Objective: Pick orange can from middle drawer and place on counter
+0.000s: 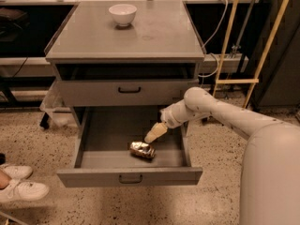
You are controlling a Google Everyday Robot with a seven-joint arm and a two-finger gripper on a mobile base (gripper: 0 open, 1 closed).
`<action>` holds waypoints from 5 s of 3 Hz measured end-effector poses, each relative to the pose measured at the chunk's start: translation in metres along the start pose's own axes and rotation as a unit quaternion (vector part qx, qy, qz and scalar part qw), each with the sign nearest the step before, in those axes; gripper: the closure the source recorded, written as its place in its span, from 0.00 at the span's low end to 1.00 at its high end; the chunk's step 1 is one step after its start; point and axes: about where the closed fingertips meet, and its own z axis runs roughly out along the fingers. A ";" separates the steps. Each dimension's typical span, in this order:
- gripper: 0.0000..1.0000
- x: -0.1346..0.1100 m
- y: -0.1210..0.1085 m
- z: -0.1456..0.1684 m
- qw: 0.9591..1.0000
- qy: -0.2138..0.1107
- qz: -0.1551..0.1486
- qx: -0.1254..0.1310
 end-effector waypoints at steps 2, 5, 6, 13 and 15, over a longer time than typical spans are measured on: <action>0.00 0.016 0.032 0.055 0.996 -0.075 -0.005 -0.037; 0.00 0.030 0.042 0.105 0.995 -0.087 0.038 0.018; 0.00 0.027 0.029 0.106 0.993 -0.098 0.042 0.049; 0.00 0.033 -0.018 0.214 0.983 -0.012 0.161 0.087; 0.00 0.042 -0.022 0.209 0.986 0.003 0.152 0.073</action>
Offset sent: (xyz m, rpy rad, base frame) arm -0.0407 0.0580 -0.0896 0.2303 -0.0612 0.0399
